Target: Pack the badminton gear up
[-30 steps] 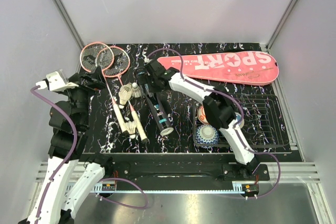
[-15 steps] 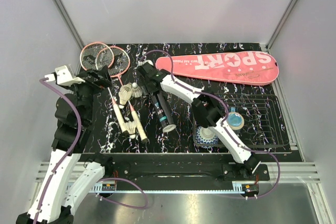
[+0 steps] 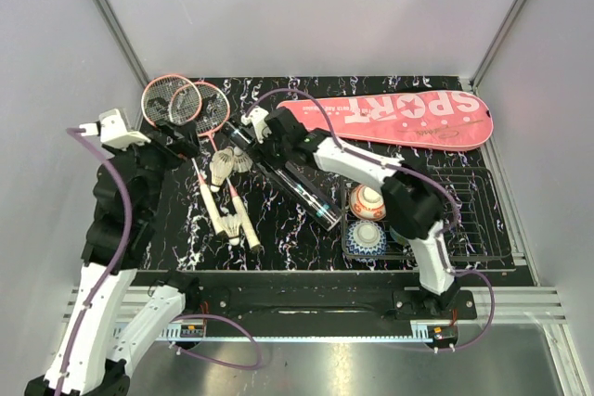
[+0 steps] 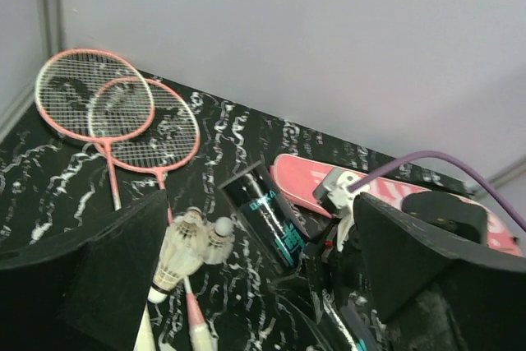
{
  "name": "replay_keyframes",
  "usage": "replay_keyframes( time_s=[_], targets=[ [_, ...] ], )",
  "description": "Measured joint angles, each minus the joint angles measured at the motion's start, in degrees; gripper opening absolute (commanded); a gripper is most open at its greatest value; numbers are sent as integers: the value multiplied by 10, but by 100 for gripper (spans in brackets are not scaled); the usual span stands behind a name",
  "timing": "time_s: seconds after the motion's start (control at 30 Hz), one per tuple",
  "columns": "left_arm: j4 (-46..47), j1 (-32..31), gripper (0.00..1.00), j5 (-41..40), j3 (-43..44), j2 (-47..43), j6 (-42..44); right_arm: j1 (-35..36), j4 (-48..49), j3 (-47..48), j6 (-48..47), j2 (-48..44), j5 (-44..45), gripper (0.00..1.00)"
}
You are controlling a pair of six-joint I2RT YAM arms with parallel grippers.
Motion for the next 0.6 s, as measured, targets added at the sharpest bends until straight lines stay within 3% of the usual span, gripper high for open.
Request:
replay_keyframes(
  time_s=[0.07, 0.17, 0.3, 0.47, 0.6],
  targets=[
    [-39, 0, 99, 17, 23, -11, -24, 0, 86, -94, -27, -78, -55, 47],
    [-103, 0, 99, 48, 50, -42, -49, 2, 162, -156, -79, -139, -117, 46],
    [-195, 0, 99, 81, 81, -93, -68, 1, 224, -206, -150, -178, -211, 43],
    [-284, 0, 98, 127, 116, -96, -85, 1, 257, -269, -198, -203, -316, 43],
    [-344, 0, 85, 193, 131, -68, -91, 2, 278, -304, -209, -227, -376, 42]
  ],
)
